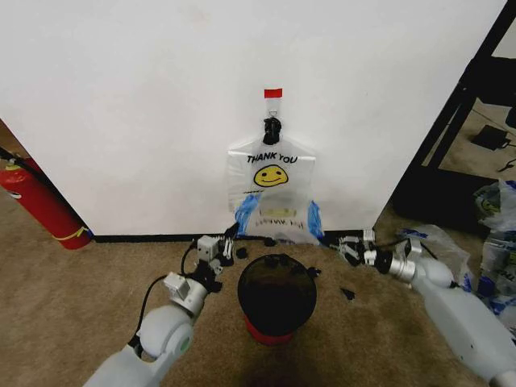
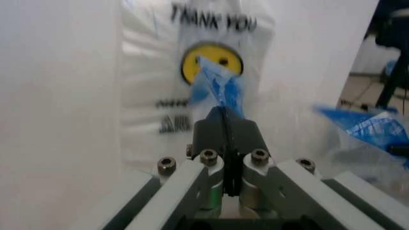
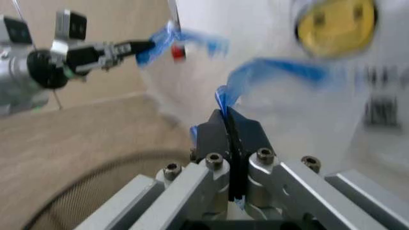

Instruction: Pick up the garbage bag from the wall and place it over the trash bin.

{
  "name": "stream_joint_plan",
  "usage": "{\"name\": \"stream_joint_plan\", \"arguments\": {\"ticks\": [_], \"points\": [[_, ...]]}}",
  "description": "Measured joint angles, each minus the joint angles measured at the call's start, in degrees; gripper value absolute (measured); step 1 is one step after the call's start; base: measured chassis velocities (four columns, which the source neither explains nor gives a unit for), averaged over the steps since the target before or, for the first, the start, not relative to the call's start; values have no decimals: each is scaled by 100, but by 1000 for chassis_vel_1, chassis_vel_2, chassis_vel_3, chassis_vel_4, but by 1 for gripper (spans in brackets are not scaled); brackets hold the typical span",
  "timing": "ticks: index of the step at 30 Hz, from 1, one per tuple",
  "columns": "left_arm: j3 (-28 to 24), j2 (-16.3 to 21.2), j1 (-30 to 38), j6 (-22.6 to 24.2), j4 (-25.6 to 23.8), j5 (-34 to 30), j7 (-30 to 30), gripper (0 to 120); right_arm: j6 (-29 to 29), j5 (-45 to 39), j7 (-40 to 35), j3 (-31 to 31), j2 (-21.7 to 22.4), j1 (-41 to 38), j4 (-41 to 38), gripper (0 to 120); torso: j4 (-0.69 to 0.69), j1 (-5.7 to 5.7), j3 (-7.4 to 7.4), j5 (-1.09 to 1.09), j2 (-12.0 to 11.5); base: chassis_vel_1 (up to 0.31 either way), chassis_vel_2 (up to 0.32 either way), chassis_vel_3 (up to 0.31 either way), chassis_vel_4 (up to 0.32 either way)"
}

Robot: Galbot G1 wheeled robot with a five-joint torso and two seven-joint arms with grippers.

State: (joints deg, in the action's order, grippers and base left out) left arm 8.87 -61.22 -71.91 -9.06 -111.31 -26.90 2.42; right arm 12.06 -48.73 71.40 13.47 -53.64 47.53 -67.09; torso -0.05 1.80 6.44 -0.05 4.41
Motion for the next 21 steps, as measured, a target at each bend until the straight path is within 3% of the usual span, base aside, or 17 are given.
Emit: {"name": "stream_joint_plan", "arguments": {"ticks": [7,13,21], "points": [[318,-66,-384,-57,-858,115,40,0,530,-554,-843,8,146,370,-1115,0,-4,0,0,0,0,0,0,0,0],[670,-224,-1084,-141,-2030,336,68,0,692,-602,-1070,306,305,1043,-2833,0,-4,0,0,-1,0,0,0,0,0],[815,-450,-1535,-144,-2697,497,138,0,706,-604,-1265,726,318,1437,-3771,0,-3,0,0,1,0,0,0,0,0]]}}
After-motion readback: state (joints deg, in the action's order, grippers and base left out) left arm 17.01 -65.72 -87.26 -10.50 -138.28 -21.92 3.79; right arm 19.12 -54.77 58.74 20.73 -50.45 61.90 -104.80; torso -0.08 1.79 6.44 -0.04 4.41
